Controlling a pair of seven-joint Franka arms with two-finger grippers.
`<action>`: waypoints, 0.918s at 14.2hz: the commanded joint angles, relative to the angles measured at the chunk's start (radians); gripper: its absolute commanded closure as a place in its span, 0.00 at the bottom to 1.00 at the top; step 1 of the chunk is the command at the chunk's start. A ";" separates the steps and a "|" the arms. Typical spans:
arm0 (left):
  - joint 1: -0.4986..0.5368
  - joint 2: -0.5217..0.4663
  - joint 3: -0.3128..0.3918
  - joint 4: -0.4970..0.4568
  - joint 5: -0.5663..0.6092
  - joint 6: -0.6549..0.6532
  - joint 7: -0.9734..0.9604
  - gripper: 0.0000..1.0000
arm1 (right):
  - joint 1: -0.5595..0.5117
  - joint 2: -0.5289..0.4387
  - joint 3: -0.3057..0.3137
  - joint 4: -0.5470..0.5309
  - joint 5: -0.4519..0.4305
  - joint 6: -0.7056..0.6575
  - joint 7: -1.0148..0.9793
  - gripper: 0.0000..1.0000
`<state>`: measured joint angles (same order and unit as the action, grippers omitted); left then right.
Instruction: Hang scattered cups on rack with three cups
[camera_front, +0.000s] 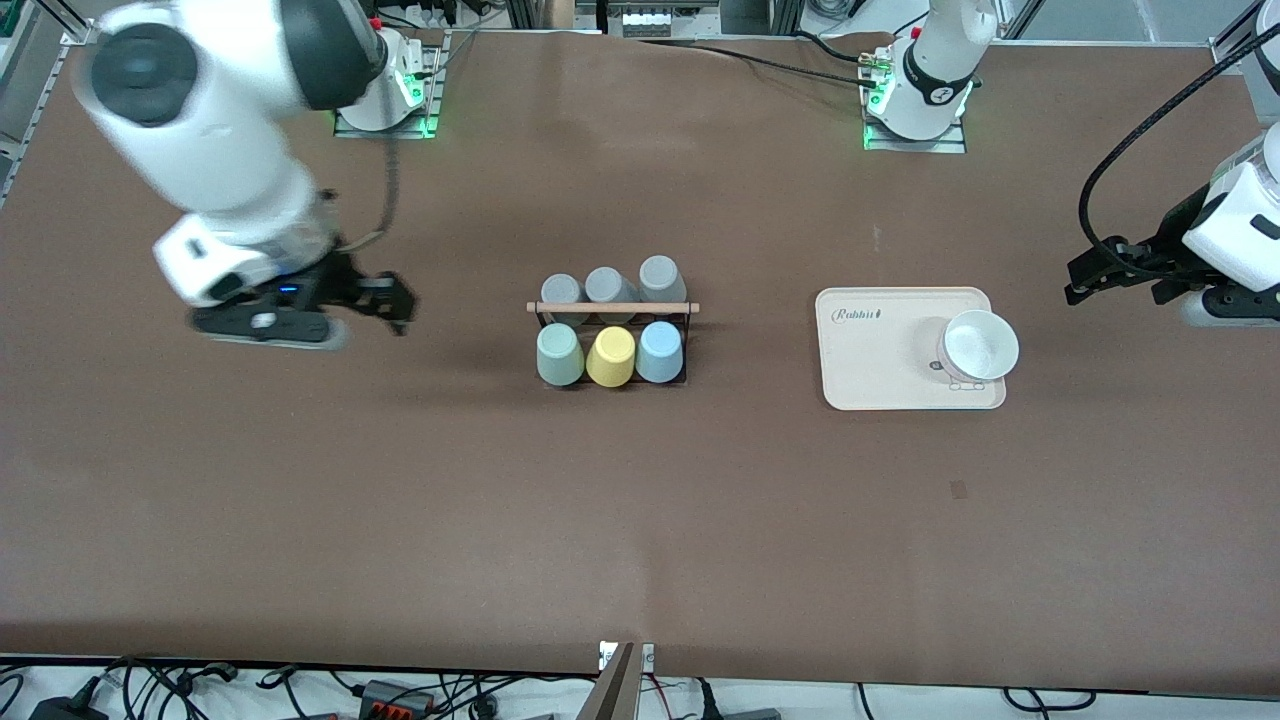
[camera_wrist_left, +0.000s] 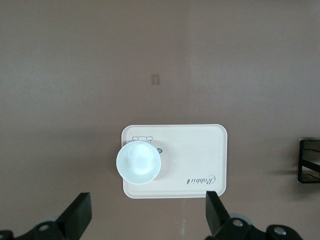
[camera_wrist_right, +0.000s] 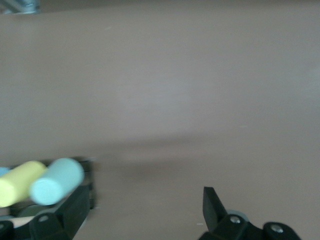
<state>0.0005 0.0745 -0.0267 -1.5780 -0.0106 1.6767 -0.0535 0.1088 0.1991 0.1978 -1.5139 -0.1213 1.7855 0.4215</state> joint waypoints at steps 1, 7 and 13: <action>0.001 -0.012 -0.002 -0.008 0.006 0.014 0.012 0.00 | -0.124 -0.058 0.011 -0.023 0.017 -0.052 -0.134 0.00; -0.002 -0.010 -0.007 -0.010 0.009 0.012 0.014 0.00 | -0.195 -0.121 -0.126 -0.023 0.037 -0.191 -0.274 0.00; -0.002 -0.010 -0.009 -0.010 0.009 0.012 0.014 0.00 | -0.192 -0.133 -0.135 -0.023 0.104 -0.261 -0.282 0.00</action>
<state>-0.0023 0.0745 -0.0307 -1.5781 -0.0106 1.6823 -0.0530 -0.0878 0.0941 0.0646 -1.5172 -0.0296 1.5367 0.1543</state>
